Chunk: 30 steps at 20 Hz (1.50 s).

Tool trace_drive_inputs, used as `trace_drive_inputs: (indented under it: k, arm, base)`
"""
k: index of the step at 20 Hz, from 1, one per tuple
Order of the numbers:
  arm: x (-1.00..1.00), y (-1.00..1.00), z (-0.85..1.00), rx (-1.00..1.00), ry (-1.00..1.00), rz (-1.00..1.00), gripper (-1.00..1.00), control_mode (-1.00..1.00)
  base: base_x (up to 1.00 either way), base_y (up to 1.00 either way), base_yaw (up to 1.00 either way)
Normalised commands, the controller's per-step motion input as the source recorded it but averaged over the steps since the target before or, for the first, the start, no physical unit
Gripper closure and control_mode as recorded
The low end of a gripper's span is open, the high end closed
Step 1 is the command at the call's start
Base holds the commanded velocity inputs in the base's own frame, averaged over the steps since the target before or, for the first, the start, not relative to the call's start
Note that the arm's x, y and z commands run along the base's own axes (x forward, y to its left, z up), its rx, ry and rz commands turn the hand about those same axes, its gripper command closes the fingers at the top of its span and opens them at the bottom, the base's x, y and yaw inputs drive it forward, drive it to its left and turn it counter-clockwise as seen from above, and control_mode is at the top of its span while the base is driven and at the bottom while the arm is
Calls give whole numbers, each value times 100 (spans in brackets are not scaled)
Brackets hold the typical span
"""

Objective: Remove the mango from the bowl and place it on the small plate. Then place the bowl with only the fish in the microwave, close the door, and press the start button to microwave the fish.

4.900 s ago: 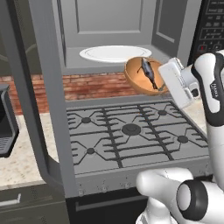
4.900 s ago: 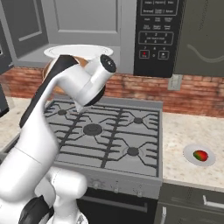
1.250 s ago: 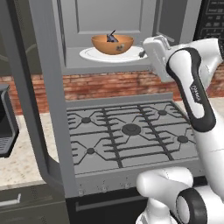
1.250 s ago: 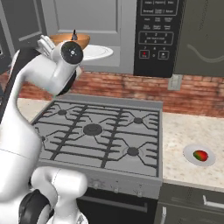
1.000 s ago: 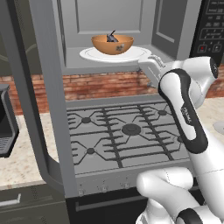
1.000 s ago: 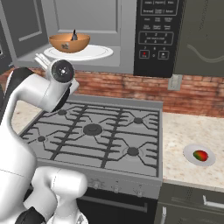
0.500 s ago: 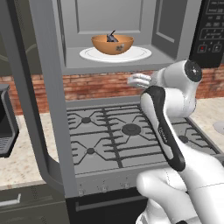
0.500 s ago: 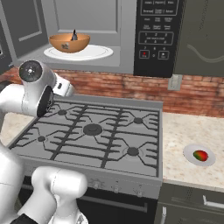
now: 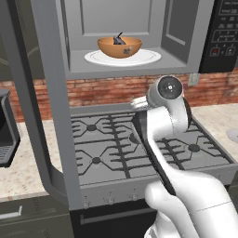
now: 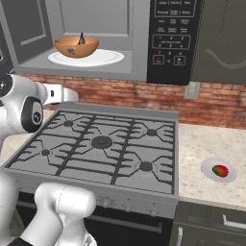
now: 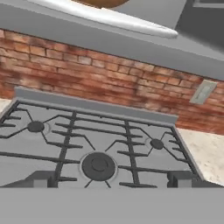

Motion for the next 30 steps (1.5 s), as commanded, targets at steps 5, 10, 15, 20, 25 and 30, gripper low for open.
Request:
trace_drive_inputs:
  k: [5, 10, 15, 20, 25, 30]
  arm:
    - [0, 0, -39, -44, -5, -11, -100, -100]
    - [0, 0, -26, -41, -11, -11, -100, -100]
    - [0, 2, -16, -39, -11, -14, -100, -100]
    - [-36, 33, 0, -35, -14, -20, -100, -100]
    - [-46, 74, 22, -28, -3, -21, -100, -100]
    - [-31, 74, 1, -27, -2, -17, -100, -100]
  base:
    - [0, 0, 0]
    - [0, 0, 0]
    - [0, 0, 0]
    - [0, 0, 0]
    - [0, 0, 0]
    - [0, 0, 0]
